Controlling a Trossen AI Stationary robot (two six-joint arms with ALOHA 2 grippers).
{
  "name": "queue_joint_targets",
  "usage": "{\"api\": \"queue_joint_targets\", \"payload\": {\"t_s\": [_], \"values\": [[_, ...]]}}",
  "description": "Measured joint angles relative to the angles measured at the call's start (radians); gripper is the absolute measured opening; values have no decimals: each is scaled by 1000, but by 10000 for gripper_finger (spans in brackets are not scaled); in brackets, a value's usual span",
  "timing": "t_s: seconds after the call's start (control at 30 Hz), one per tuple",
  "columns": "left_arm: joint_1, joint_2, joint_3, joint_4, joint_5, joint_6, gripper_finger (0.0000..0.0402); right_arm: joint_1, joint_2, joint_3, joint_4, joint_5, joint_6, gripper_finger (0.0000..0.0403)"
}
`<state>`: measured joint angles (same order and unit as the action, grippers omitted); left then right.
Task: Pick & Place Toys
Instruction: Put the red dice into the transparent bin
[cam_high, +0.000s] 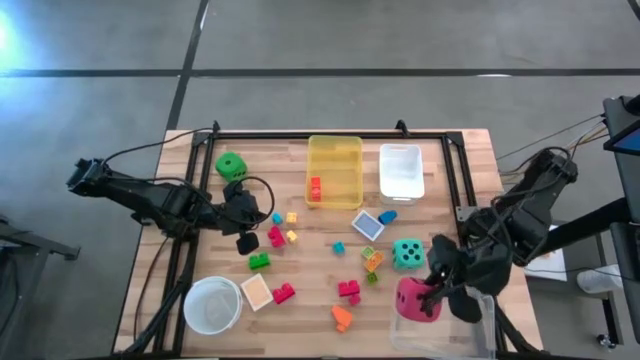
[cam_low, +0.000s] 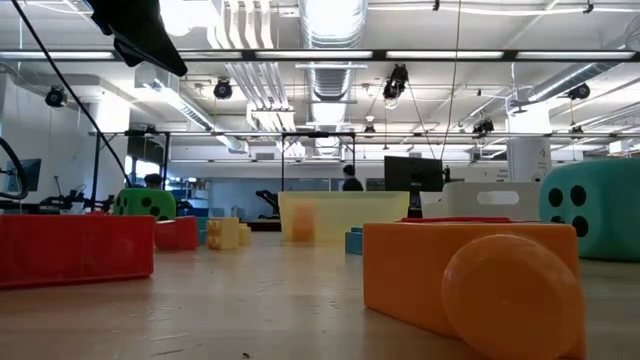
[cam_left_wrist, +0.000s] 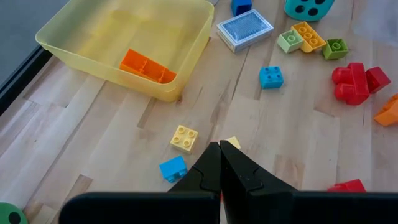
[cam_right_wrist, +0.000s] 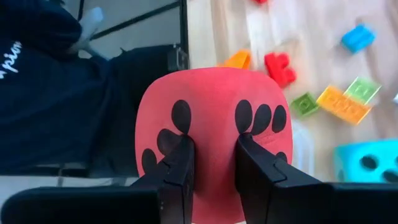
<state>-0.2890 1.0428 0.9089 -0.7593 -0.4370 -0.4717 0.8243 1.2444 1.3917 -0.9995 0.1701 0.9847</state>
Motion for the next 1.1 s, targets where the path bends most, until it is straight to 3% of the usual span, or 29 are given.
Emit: {"api": "queue_joint_targets", "payload": {"t_s": [0.23, 0.53, 1.1], "values": [[0, 0, 0, 0, 0, 0, 0, 83, 104, -5, 1, -14, 125, 75], [0, 0, 0, 0, 0, 0, 0, 97, 272, -5, 0, -20, 92, 74], [0, 0, 0, 0, 0, 0, 0, 102, 392, -18, -44, -22, 86, 72]]}}
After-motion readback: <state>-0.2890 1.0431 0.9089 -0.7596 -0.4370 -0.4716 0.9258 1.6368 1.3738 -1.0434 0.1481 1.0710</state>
